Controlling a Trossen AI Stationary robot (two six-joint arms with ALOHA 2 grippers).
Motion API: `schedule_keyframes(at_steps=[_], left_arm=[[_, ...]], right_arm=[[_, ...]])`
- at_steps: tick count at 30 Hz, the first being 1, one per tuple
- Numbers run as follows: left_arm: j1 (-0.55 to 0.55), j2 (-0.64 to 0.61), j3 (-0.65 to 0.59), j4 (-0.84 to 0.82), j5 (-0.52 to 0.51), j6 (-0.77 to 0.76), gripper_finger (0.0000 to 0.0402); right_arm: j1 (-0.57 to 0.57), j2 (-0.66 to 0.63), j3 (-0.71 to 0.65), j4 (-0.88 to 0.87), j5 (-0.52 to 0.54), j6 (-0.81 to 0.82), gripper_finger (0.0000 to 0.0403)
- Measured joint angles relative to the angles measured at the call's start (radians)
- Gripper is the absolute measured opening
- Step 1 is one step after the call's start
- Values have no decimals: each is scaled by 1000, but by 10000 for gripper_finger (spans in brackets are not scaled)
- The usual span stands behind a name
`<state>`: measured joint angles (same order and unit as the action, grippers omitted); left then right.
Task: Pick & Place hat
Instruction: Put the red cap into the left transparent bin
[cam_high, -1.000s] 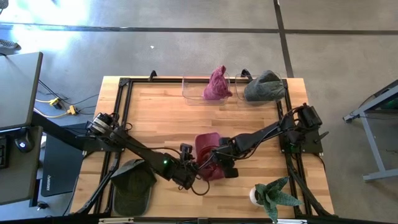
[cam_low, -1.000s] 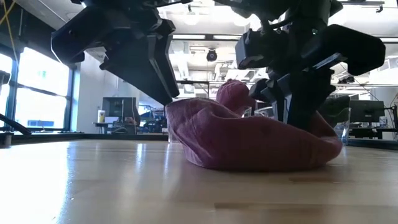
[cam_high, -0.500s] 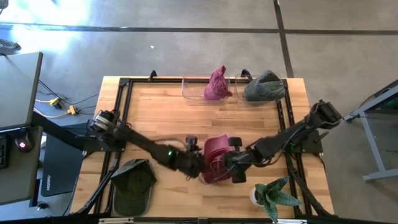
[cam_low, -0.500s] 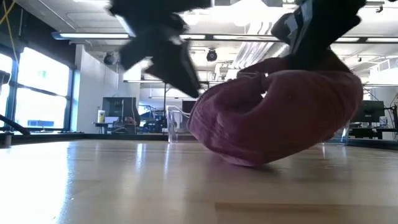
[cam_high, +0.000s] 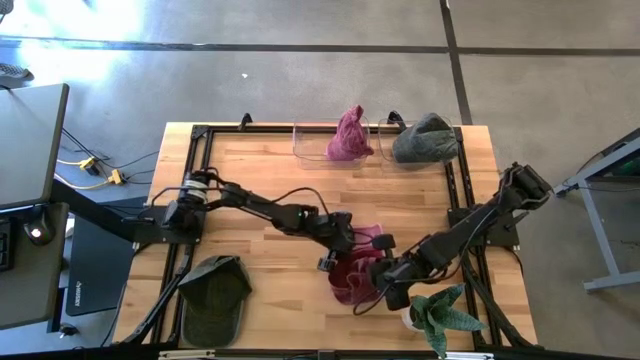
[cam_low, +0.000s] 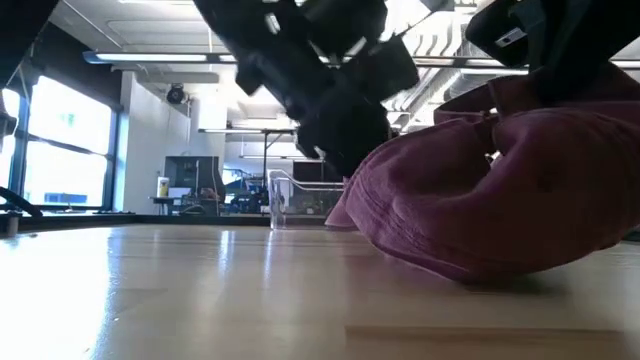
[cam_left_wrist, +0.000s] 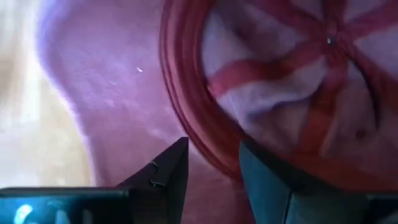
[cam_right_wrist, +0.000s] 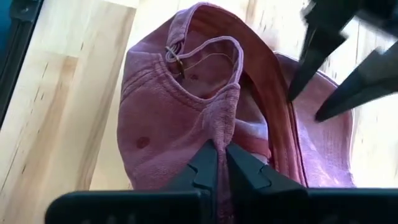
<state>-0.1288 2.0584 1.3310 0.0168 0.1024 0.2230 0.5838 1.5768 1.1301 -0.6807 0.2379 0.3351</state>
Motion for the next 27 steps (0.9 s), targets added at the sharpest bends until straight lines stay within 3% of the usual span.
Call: schedule_keyframes(at_steps=[8, 11, 17, 23, 27], left_arm=[[-5, 1, 6, -244, -84, -82, 137], [-25, -25, 4, -353, -97, -116, 137], [-96, -26, 4, -387, -214, -134, 137], [-137, -24, 8, -409, -303, -133, 137], [-143, -19, 49, -460, -305, -131, 137]], right_arm=[[-2, 0, 0, -6, 14, 31, 9], [-16, 0, 0, -48, 59, 129, 14], [-84, 1, -41, -158, 90, 376, 5], [-188, 1, -182, -14, -33, 328, 23], [-242, 1, -193, 43, -4, 257, 27]])
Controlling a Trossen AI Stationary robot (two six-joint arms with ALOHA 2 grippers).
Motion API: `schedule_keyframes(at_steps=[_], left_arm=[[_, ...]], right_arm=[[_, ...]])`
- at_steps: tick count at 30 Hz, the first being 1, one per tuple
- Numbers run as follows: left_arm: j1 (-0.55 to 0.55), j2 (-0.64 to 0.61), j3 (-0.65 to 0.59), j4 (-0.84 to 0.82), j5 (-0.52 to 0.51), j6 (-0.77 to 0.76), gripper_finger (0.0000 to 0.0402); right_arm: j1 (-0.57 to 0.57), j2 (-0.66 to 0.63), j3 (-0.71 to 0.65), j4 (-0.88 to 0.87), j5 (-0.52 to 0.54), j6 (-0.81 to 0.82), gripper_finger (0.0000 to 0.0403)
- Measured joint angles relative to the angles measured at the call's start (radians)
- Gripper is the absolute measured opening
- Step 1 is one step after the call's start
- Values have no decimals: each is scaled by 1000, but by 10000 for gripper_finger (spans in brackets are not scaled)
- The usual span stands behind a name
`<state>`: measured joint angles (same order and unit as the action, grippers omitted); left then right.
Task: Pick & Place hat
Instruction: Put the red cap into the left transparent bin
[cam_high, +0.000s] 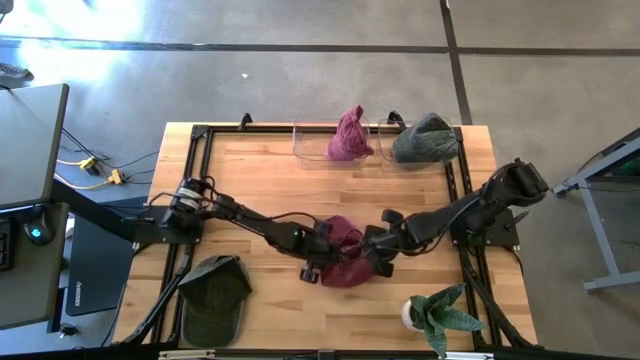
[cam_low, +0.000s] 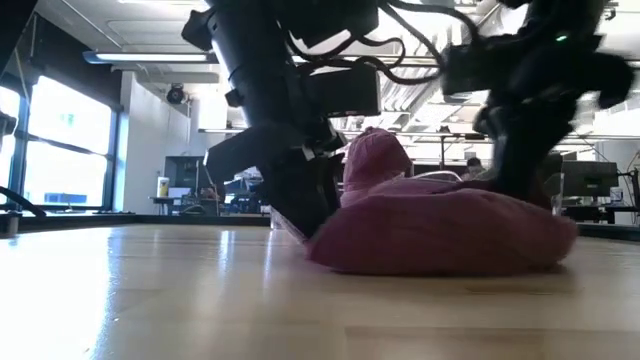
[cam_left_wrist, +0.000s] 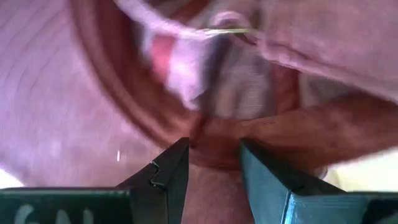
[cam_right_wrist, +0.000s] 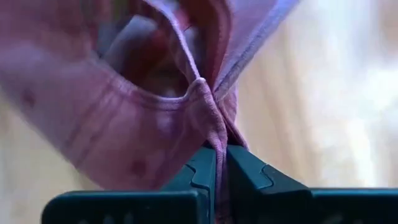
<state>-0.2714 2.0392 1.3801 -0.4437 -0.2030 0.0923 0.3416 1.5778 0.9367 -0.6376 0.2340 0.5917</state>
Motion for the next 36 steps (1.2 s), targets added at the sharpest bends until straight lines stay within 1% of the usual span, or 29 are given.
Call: schedule_keyframes(at_steps=[6, 8, 12, 15, 18, 20, 23, 26, 28, 29, 30, 32, 36], left_arm=[[-2, 2, 33, -3, 3, 4, 137], [-9, 2, 41, -1, -27, 4, 137], [-32, 2, 74, -30, -117, 16, 137], [-53, 2, 129, -99, -194, -4, 137], [-72, -11, 189, -217, -290, -57, 137], [-77, -31, 212, -299, -342, -127, 137], [-63, -72, 197, -449, -390, -274, 136], [-13, -88, 146, -507, -382, -392, 121], [29, -100, 92, -519, -378, -436, 101], [51, -103, 71, -476, -372, -439, 90], [77, -104, 43, -425, -346, -438, 78], [124, -103, -15, -375, -292, -430, 53], [184, -94, -118, -131, -170, -324, 8]], right_arm=[[-10, -43, -2, 59, 48, -54, 21], [-6, -59, -4, 90, 52, -63, 21], [0, -66, -5, 143, 99, -75, 20], [-2, -65, -5, 145, 116, -78, 19], [-3, -65, -4, 145, 121, -80, 20], [-3, -65, -4, 145, 115, -79, 20], [-3, -64, -4, 141, 103, -77, 17], [4, -63, -4, 139, 101, -77, 18], [6, -63, -4, 138, 100, -77, 20], [6, -63, -4, 138, 97, -77, 20], [6, -63, -4, 138, 94, -77, 20], [5, -63, -4, 142, 93, -83, 19], [5, -63, -4, 151, 93, -100, 17]])
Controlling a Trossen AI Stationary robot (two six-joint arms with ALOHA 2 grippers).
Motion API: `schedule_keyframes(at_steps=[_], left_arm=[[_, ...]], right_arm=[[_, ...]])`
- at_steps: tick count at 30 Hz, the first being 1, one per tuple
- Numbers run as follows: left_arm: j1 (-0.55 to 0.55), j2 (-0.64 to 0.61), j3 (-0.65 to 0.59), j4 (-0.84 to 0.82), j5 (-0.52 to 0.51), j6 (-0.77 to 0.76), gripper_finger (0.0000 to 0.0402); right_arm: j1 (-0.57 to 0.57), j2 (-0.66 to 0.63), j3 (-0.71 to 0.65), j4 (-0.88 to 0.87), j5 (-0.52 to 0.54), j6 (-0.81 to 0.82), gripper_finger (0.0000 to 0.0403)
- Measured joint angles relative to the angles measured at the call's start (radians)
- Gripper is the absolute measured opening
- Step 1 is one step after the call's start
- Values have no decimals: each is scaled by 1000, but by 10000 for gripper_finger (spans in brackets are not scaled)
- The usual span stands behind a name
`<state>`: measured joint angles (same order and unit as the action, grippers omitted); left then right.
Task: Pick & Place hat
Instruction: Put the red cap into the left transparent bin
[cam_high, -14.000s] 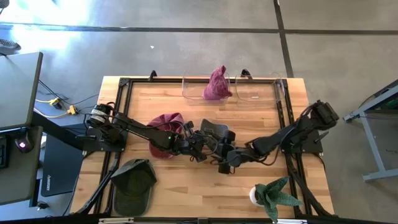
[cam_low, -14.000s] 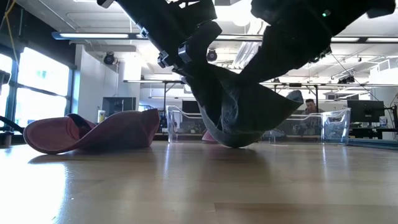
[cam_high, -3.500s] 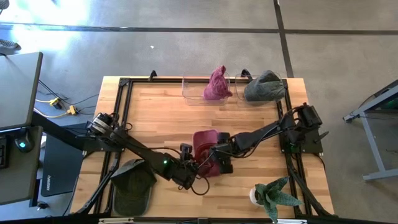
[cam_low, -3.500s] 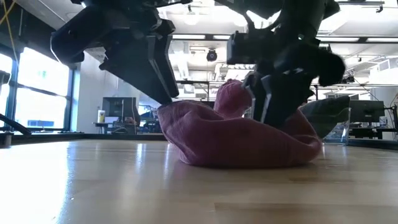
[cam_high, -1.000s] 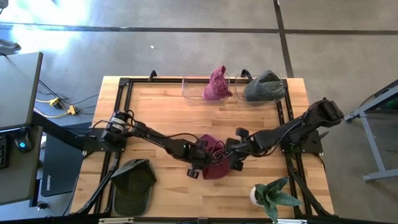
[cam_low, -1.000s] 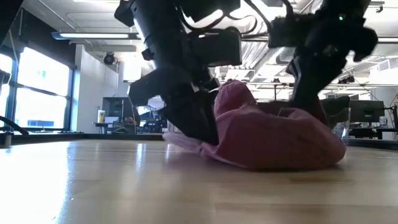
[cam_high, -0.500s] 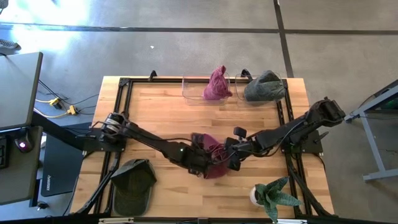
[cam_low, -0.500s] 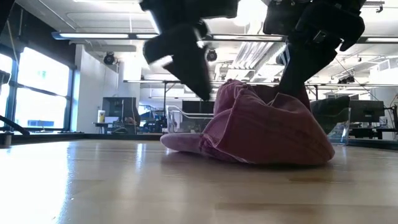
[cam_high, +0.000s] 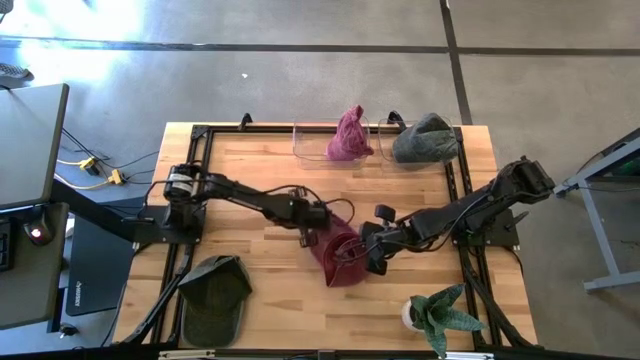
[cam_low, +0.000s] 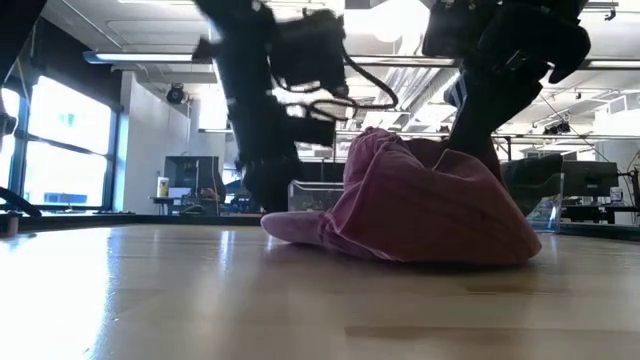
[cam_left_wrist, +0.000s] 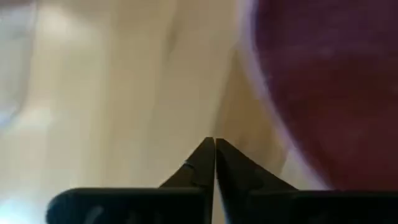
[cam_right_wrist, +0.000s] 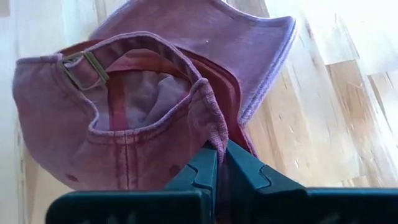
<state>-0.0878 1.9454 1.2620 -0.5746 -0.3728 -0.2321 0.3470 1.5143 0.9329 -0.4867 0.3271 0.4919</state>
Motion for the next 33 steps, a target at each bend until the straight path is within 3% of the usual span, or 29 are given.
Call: schedule_keyframes(at_steps=[5, 9, 24, 28, 33], left_arm=[[-6, 0, -72, 217, 134, 137, 10], [-23, 25, -71, 301, 163, 162, 6], [-76, 35, -27, 290, 269, 225, 2], [-79, 35, -23, 279, 270, 228, 2], [-100, 9, -23, 180, 221, 228, 2]], right_arm=[[0, 0, 0, 33, 0, -8, 20], [0, 0, 0, 68, 1, -21, 15], [-75, 92, 0, -94, 8, 94, 16], [-79, 91, 1, -89, 6, 30, 44], [-79, 59, 1, -100, -1, -11, 117]])
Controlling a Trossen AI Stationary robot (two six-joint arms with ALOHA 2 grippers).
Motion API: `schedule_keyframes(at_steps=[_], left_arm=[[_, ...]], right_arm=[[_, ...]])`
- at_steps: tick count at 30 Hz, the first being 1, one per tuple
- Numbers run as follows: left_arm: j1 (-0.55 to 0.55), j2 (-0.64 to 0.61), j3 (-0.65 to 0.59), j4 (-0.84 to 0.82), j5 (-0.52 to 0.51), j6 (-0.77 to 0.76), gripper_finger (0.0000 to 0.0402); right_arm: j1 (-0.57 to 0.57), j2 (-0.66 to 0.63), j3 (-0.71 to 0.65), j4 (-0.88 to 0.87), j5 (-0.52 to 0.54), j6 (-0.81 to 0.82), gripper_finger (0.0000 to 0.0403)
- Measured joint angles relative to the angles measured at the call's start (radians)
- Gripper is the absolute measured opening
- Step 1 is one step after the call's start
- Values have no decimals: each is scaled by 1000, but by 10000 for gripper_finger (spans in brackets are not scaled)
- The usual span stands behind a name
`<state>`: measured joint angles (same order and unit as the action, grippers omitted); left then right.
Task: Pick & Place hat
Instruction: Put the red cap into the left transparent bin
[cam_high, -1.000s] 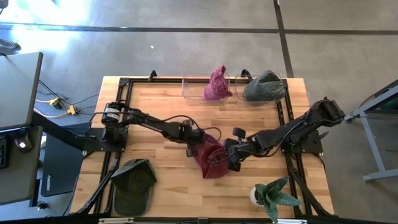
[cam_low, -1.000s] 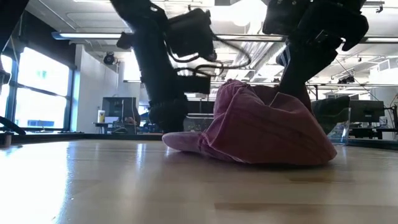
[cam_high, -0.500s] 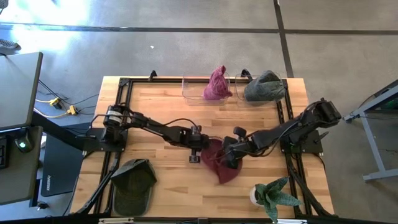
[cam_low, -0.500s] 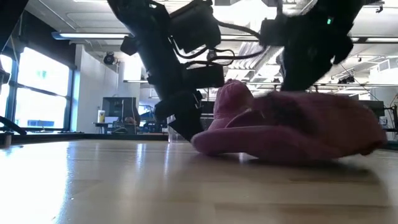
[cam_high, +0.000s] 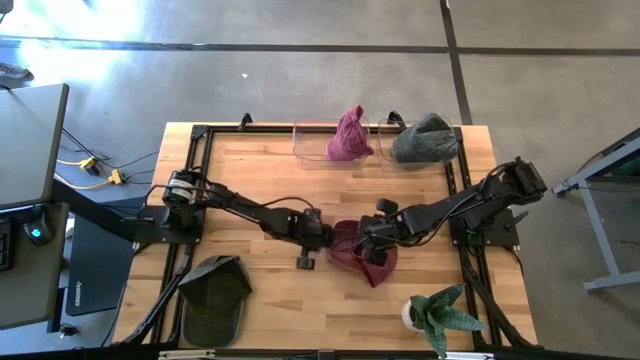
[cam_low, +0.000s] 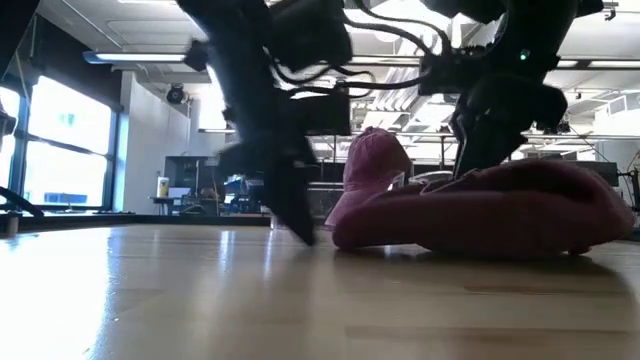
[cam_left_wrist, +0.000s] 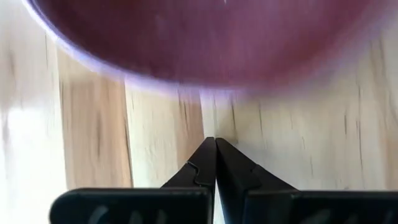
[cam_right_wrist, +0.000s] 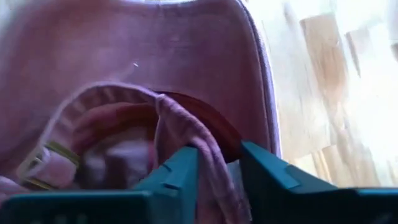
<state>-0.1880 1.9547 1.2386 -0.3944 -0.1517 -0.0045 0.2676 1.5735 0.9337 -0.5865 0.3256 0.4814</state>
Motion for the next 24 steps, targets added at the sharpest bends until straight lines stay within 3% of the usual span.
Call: schedule_keyframes(at_steps=[4, 9, 18, 24], left_arm=[[-45, -46, -2, -88, -130, -4, 2], [-118, -87, -1, -67, -254, 0, 2], [-161, -88, 0, 30, -250, 87, 2], [-160, -88, 0, 38, -244, 79, 2]], right_arm=[[0, -72, 0, -12, -15, -11, 167], [12, -182, 0, -13, -3, -16, 191], [20, -187, 0, 12, -32, -142, 194], [4, -173, 0, 1, -92, -238, 220]])
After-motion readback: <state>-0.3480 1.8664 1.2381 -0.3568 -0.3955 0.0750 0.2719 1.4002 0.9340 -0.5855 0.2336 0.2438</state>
